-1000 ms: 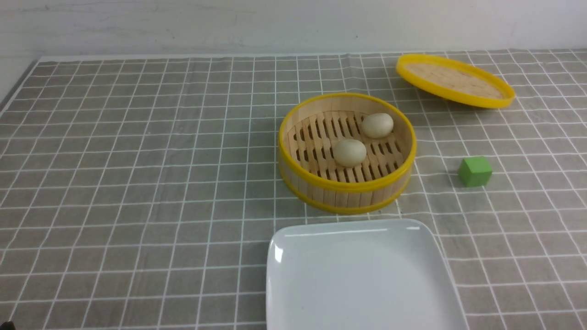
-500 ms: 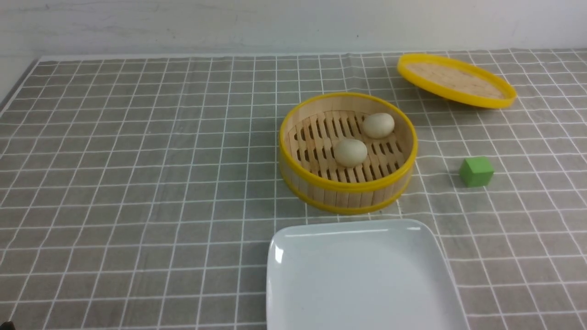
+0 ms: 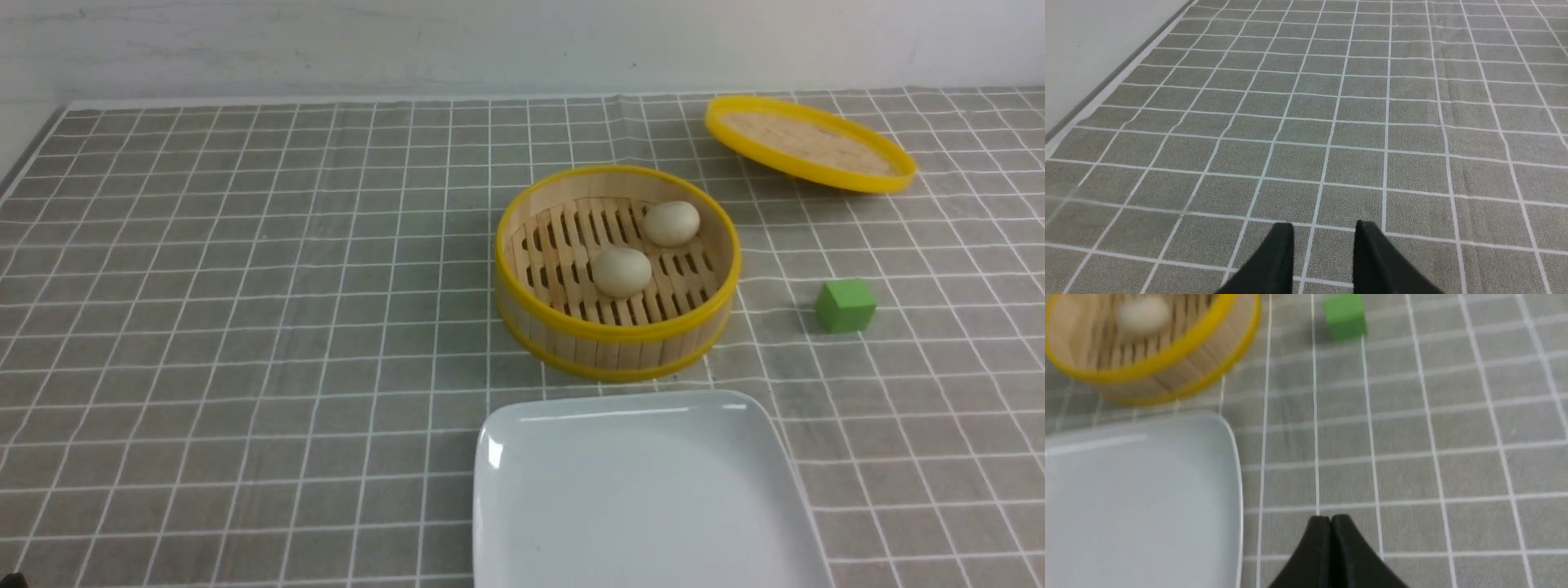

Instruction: Put the steamed buns into the plate on the grey tablecloth.

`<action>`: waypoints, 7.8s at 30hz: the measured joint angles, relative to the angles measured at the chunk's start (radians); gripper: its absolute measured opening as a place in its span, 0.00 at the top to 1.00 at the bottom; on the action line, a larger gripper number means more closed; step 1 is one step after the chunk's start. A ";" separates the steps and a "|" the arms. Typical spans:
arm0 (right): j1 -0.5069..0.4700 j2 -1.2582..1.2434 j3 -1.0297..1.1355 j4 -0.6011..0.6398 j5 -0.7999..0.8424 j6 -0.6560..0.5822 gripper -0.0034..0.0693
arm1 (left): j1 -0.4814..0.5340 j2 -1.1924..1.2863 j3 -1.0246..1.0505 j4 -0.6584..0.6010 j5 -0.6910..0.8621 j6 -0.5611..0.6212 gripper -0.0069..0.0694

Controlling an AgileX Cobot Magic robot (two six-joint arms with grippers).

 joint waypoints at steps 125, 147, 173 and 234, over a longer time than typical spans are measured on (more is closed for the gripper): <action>0.527 1.073 -0.990 -0.345 0.065 0.126 0.35 | 0.000 -0.001 0.000 0.011 0.003 0.000 0.59; 0.517 1.143 -1.043 -0.413 0.007 0.127 0.93 | 0.000 -0.001 0.000 0.018 0.003 0.000 0.59; 0.517 0.704 -0.324 0.078 0.154 0.017 0.93 | 0.000 -0.001 0.000 0.019 0.003 0.000 0.59; 0.518 -0.540 0.227 -0.405 -0.284 0.239 0.96 | 0.000 -0.001 0.000 0.040 0.005 0.000 0.59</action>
